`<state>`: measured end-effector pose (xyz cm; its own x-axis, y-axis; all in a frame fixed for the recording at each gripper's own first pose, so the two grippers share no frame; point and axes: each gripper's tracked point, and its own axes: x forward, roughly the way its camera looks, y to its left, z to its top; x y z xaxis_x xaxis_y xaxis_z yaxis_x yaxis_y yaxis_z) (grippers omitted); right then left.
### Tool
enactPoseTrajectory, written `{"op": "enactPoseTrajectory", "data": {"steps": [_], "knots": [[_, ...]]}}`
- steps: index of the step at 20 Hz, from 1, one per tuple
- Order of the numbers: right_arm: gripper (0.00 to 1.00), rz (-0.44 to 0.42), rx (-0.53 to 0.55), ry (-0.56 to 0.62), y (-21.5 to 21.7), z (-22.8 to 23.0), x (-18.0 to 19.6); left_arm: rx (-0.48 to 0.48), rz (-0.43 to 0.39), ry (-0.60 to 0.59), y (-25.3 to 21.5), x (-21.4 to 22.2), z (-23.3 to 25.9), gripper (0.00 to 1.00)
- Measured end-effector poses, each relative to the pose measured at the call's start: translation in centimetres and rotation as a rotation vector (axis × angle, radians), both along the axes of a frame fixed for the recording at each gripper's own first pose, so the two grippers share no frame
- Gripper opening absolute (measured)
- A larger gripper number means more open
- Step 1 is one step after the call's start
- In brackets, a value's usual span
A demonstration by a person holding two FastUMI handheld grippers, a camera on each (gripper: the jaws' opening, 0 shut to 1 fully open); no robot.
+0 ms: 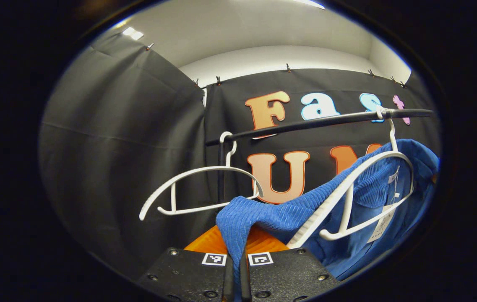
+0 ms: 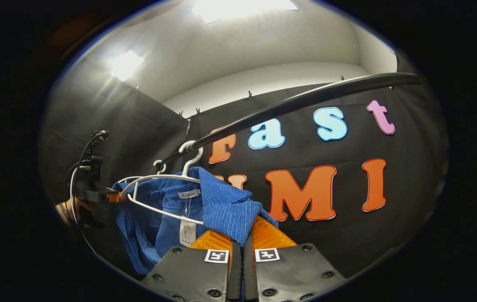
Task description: Grasp the clothes on the hanger with both hands and then place them into the laundry hamper below.
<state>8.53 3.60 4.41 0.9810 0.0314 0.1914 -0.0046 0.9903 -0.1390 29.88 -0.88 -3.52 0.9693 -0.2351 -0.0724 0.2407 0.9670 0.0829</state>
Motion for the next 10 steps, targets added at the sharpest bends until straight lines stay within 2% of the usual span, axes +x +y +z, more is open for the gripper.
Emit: {"op": "enactPoseTrajectory", "data": {"steps": [5,10], "knots": [[0.10,-0.013,-0.005,-0.001,-0.3,-0.2,0.7,-0.008,-0.017,0.067,-1.5,-0.5,-6.0,0.06],[0.09,-0.081,-0.013,-0.028,-2.6,0.8,0.9,-0.003,-0.031,0.055,-3.1,-2.7,-7.2,0.06]]}}
